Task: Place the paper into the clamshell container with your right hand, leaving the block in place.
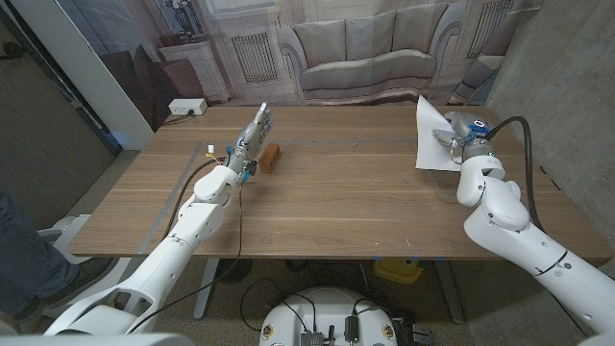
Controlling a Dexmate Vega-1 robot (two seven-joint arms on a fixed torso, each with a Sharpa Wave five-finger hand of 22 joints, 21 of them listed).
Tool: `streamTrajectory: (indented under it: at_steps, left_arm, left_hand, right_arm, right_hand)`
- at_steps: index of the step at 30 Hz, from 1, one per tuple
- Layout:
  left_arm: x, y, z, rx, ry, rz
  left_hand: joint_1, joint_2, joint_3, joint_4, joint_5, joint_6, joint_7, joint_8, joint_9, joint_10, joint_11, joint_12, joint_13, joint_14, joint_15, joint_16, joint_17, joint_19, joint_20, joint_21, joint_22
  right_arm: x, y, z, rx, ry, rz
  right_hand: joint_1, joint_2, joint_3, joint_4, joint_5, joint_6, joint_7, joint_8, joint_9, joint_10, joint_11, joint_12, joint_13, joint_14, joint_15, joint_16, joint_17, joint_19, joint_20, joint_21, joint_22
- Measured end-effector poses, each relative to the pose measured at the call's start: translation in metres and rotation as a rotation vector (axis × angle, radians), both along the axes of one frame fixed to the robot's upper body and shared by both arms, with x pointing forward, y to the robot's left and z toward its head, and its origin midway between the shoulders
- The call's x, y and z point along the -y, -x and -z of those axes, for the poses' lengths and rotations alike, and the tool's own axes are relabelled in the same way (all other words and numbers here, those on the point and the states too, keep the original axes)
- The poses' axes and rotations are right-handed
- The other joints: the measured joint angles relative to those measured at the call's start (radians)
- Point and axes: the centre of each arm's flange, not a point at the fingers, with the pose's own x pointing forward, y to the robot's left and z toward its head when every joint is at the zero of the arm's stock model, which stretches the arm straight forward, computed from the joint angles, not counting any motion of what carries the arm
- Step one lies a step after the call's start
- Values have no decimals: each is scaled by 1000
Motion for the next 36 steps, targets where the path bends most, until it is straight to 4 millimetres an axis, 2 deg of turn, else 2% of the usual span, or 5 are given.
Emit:
streamTrajectory:
  at_steps: [26, 36]
  left_arm:
    - [-1, -1, 1, -3, 1, -1]
    - [-1, -1, 1, -3, 1, 1]
  left_hand:
    - [3, 3, -4, -4, 0, 0, 0, 0, 0, 0, 0, 0, 0, 0, 0, 0, 0, 0, 0, 0, 0]
    - [5, 5, -7, -1, 0, 0, 0, 0, 0, 0, 0, 0, 0, 0, 0, 0, 0, -4, 4, 0, 0]
  right_arm:
    - [22, -10, 7, -34, -64, 49]
    - [25, -12, 12, -45, -74, 56]
  right_hand:
    - [0, 0, 0, 0, 0, 0, 0, 0, 0, 0, 0, 0, 0, 0, 0, 0, 0, 0, 0, -4, 0]
    - [-3, -4, 0, 0, 0, 0, 0, 0, 0, 0, 0, 0, 0, 0, 0, -4, 0, 0, 0, -8, 0]
